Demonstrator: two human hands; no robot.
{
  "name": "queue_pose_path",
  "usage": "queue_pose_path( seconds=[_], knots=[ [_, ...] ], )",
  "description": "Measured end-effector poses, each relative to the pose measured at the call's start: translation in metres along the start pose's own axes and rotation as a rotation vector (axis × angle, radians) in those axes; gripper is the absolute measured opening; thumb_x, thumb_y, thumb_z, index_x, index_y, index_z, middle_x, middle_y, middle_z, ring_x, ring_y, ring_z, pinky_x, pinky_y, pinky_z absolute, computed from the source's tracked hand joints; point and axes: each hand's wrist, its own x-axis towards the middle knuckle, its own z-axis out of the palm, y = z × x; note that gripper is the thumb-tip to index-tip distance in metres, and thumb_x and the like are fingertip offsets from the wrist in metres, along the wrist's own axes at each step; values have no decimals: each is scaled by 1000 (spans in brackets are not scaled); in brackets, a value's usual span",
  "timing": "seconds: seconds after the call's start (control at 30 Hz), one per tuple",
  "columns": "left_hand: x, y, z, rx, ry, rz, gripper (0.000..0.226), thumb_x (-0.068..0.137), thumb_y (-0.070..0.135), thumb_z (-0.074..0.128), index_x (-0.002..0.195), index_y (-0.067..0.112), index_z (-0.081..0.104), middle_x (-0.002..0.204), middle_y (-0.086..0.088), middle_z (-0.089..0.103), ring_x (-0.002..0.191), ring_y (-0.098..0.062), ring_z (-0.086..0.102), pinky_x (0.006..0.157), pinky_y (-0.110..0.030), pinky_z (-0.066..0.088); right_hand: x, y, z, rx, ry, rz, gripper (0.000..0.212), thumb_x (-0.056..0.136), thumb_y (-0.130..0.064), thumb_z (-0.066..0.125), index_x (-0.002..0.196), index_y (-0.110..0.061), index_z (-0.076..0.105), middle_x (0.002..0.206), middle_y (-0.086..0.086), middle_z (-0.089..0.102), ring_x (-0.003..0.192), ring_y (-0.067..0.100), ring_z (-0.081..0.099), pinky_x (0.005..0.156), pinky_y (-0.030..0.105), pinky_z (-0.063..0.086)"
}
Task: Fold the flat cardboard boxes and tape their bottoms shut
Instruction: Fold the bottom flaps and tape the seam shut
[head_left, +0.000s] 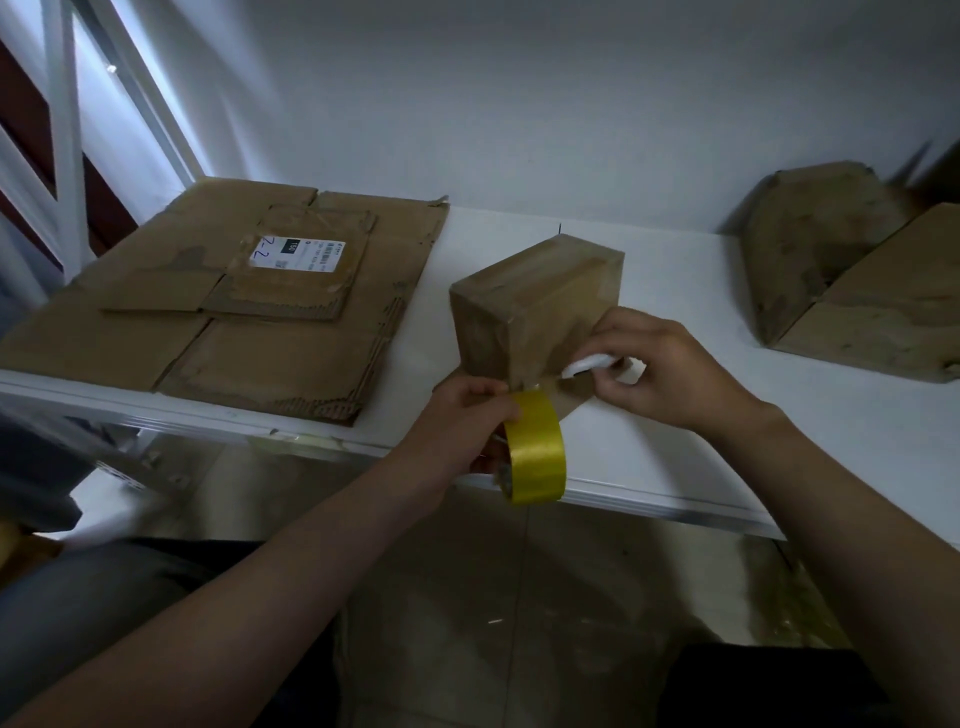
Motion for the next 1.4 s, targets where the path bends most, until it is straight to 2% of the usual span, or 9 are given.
queue_pose_path(
  seconds=[0.13, 0.27, 0.37, 0.63, 0.83, 1.0, 1.2, 1.3, 1.4],
  knots=[
    [-2, -1, -3, 8, 21, 15, 27, 91, 17, 67, 117, 19, 60, 99, -7, 62, 74, -19, 64, 56, -27, 51, 1, 4, 2, -4, -28, 217, 18, 80, -11, 76, 94, -23, 74, 86, -18, 63, 82, 3, 58, 72, 19, 44],
    [-3, 1, -7, 11, 51, 31, 25, 92, 18, 66, 116, 21, 60, 110, -6, 61, 91, -24, 65, 68, -33, 54, -12, 25, 11, -70, -233, 499, 6, 83, -26, 76, 86, -31, 74, 86, -8, 71, 84, 11, 65, 77, 33, 54],
    [-3, 3, -13, 39, 93, 35, 25, 91, 21, 65, 116, 24, 60, 119, -7, 60, 103, -29, 64, 72, -37, 53, -16, 27, 15, -151, -242, 580, 17, 87, -27, 76, 104, -26, 76, 101, -1, 73, 95, 17, 66, 83, 29, 50],
    [2, 30, -42, 220, 212, 128, 14, 93, 27, 64, 105, 32, 60, 115, -3, 57, 100, -28, 62, 78, -42, 58, 32, -26, 17, -164, 254, 263, 41, 98, -49, 48, 127, -26, 67, 128, 4, 57, 112, 30, 50, 99, 38, 42],
    [6, 42, -54, 267, 323, 187, 33, 88, 33, 65, 119, 32, 56, 113, 8, 53, 104, -26, 59, 91, -50, 56, 67, -41, 60, -312, 123, 252, 55, 97, -59, 38, 138, -30, 60, 150, -1, 49, 127, 32, 40, 104, 41, 38],
    [15, 43, -55, 265, 328, 194, 33, 91, 32, 64, 122, 33, 54, 115, 6, 52, 104, -25, 59, 92, -51, 56, 57, -11, 67, -269, 186, 159, 42, 98, -27, 62, 139, -21, 59, 145, 2, 56, 136, 37, 39, 114, 41, 30],
    [20, 41, -37, 173, 231, 213, 28, 93, 23, 65, 117, 33, 55, 110, 4, 56, 103, -26, 61, 87, -46, 59, 46, 23, 46, -288, 134, 266, 51, 96, -14, 65, 145, -23, 53, 154, 2, 48, 145, 44, 32, 115, 59, 34],
    [17, 39, -25, 190, 128, 242, 25, 95, 20, 62, 117, 31, 55, 111, -6, 62, 99, -26, 64, 78, -39, 61, 47, 6, 27, -312, 196, 301, 46, 97, -35, 60, 142, -25, 56, 150, -4, 51, 140, 39, 34, 109, 55, 37],
    [10, 37, -12, 200, 42, 306, 24, 97, 14, 59, 116, 29, 56, 105, -20, 63, 94, -30, 64, 78, -42, 59, 49, -28, 3, -27, 219, 323, 45, 96, -54, 53, 133, -32, 64, 131, -22, 58, 126, 18, 35, 106, 37, 33]
  ],
)
